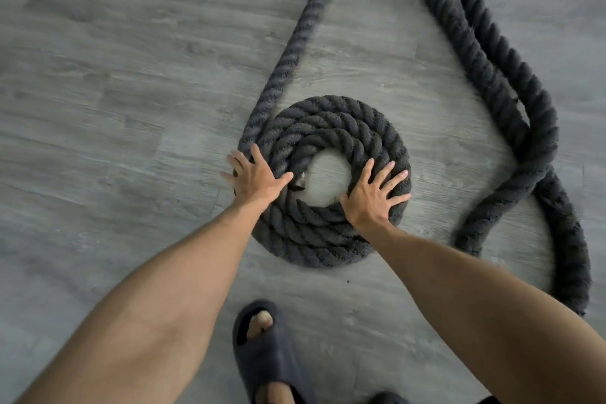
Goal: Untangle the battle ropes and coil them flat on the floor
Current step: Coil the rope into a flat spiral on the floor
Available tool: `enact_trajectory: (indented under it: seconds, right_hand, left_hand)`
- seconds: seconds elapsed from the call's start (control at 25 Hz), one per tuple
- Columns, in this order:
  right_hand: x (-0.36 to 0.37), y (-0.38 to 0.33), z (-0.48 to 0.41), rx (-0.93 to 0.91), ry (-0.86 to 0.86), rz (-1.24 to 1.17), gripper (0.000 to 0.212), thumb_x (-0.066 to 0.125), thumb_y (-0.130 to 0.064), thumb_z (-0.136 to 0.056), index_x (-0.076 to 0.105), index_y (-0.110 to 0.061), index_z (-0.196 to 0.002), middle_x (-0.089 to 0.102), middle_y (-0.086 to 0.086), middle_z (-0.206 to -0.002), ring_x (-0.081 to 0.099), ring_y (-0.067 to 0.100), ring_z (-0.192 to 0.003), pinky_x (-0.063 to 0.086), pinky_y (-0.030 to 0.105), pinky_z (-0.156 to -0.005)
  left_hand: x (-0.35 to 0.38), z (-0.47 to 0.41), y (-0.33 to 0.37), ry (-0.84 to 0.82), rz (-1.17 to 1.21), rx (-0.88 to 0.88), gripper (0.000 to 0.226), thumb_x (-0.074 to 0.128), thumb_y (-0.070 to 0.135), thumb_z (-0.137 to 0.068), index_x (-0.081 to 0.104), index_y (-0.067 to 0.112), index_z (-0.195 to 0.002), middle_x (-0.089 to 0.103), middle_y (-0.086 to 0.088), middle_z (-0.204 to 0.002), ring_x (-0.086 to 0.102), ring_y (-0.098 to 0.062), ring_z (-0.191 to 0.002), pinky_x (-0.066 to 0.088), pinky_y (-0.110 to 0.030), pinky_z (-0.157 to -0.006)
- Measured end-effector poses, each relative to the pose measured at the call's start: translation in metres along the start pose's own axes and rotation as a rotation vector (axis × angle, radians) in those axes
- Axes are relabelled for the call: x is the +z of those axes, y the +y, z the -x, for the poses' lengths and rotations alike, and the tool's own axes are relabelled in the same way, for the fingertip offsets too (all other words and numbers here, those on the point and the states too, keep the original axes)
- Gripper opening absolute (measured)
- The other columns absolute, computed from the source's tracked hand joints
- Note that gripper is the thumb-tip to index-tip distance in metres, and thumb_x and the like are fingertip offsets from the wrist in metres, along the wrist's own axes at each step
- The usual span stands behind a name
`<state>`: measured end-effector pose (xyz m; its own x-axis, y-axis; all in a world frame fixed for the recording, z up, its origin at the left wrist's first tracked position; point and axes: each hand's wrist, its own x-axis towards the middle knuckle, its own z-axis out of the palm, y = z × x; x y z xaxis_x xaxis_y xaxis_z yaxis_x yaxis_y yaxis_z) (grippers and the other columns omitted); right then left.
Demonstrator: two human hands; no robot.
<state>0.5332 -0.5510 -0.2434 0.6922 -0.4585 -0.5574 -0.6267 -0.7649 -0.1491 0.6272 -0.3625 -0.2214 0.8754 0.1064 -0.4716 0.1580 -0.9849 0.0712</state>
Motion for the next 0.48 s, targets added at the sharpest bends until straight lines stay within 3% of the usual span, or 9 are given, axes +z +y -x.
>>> enact_trajectory:
  seconds: [0.12, 0.32, 0.48]
  right_hand:
    - [-0.014, 0.003, -0.024, -0.073, 0.021, 0.081, 0.104, 0.057, -0.054, -0.091, -0.01, -0.014, -0.159, -0.019, 0.028, -0.161, -0.022, 0.057, -0.143, 0.007, 0.08, -0.108]
    - [-0.038, 0.006, -0.068, -0.211, 0.026, 0.168, 0.103, 0.057, -0.054, -0.09, -0.011, -0.019, -0.159, -0.02, 0.021, -0.163, -0.025, 0.053, -0.144, 0.004, 0.079, -0.11]
    - [-0.069, 0.005, -0.113, -0.32, 0.027, 0.214, 0.106, 0.064, -0.053, -0.087, -0.008, -0.025, -0.16, -0.019, 0.015, -0.165, -0.024, 0.048, -0.146, 0.004, 0.077, -0.112]
  left_hand:
    - [-0.012, -0.033, 0.028, 0.106, -0.081, 0.222, 0.117, 0.059, 0.078, -0.073, 0.003, 0.017, -0.155, 0.0, -0.03, -0.159, 0.003, -0.043, -0.148, 0.011, -0.067, -0.114]
    - [-0.04, -0.085, 0.083, 0.038, -0.157, 0.344, 0.123, 0.06, 0.081, -0.069, -0.005, 0.022, -0.156, 0.001, -0.026, -0.16, -0.001, -0.047, -0.147, 0.01, -0.073, -0.109]
    - [-0.052, -0.117, 0.106, -0.023, -0.288, 0.432, 0.126, 0.068, 0.073, -0.07, -0.011, 0.024, -0.156, 0.005, -0.02, -0.161, 0.011, -0.043, -0.145, 0.027, -0.067, -0.107]
